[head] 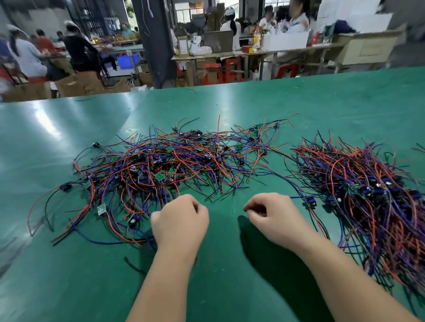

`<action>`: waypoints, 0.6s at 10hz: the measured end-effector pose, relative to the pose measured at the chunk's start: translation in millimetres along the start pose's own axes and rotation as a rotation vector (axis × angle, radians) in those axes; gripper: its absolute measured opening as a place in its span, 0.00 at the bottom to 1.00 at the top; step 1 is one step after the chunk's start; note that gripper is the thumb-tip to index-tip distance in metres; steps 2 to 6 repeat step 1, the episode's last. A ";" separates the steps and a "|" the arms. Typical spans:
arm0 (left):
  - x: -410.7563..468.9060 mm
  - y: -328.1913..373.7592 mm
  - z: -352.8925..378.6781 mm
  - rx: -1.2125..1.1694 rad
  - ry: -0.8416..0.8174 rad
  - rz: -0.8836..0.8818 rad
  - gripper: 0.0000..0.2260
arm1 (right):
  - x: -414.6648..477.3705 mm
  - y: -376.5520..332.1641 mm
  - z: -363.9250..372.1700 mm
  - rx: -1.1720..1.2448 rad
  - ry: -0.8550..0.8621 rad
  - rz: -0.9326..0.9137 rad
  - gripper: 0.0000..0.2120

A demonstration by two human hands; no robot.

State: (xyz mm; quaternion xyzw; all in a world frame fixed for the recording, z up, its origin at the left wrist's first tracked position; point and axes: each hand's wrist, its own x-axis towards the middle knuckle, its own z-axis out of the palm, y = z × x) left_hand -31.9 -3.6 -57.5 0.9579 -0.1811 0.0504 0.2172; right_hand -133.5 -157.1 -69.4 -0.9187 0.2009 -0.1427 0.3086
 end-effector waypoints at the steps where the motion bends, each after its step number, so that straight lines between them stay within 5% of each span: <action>1: 2.7 -4.4 -6.9 0.007 0.033 -0.090 0.07 | -1.8 -2.5 -5.6 0.061 0.020 0.035 0.06; 6: 2.7 -4.4 -6.9 0.007 0.033 -0.090 0.07 | -1.8 -2.5 -5.6 0.061 0.020 0.035 0.06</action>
